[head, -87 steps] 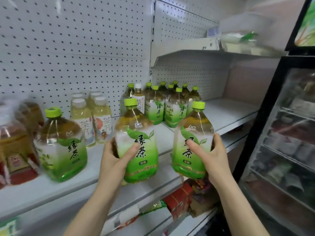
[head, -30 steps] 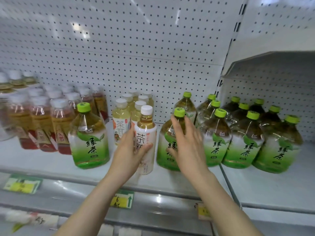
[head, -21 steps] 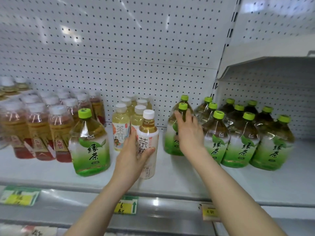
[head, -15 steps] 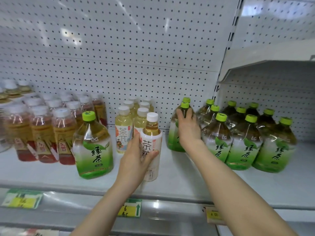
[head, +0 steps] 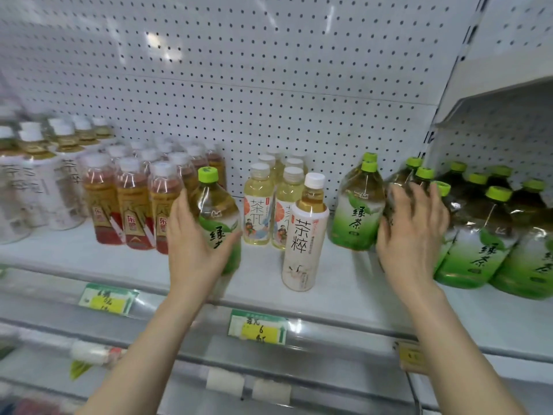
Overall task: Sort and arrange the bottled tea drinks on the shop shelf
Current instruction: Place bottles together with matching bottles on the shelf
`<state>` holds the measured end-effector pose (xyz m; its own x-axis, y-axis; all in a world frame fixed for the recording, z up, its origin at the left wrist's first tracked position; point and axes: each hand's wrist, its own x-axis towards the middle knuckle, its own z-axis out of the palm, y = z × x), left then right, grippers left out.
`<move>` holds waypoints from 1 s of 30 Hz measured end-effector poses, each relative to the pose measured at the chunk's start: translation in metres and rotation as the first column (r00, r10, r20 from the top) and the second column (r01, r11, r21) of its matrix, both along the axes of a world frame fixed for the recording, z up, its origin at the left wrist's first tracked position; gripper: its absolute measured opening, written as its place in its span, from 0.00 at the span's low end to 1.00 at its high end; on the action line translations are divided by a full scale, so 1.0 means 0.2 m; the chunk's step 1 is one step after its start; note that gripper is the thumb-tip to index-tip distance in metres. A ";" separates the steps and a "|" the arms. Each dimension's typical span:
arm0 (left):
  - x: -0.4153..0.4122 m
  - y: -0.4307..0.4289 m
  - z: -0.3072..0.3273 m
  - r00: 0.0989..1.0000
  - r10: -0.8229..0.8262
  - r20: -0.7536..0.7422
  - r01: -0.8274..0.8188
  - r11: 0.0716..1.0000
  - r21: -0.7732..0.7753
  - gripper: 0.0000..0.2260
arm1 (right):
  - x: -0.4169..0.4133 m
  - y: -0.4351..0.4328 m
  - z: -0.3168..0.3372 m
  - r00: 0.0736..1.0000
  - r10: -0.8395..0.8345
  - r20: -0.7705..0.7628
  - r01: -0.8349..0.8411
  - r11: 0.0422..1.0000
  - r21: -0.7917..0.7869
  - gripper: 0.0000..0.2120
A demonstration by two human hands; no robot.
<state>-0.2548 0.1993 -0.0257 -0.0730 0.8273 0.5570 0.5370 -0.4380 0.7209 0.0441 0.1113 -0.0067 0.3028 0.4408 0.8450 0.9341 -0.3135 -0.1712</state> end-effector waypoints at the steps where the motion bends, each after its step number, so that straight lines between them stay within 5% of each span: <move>1: -0.03 0.03 0.02 0.999 -0.014 -0.042 0.013 1.000 -0.026 0.50 | 0.04 -0.01 0.01 0.999 -0.032 -0.009 0.032 0.999 -0.029 0.27; 7: -0.16 0.09 0.09 0.991 -0.125 -0.050 0.117 0.983 -0.139 0.41 | 0.18 -0.02 -0.05 0.993 -0.058 0.103 0.073 0.986 -0.149 0.23; 17: -0.02 -0.32 0.16 0.967 0.074 0.245 -0.105 0.987 0.118 0.39 | 0.29 -0.04 -0.11 0.982 0.101 0.161 -0.092 0.994 -0.062 0.15; 24: 0.21 -0.63 0.36 0.945 -0.278 0.170 0.271 0.960 0.064 0.36 | 0.34 -0.13 -0.03 0.927 0.362 -0.093 -0.333 0.913 0.237 0.17; 30: 0.78 -0.62 0.23 0.881 -0.454 0.131 0.464 0.884 -0.060 0.34 | 0.45 -0.24 0.00 0.917 0.307 -0.255 -0.332 0.941 -0.061 0.30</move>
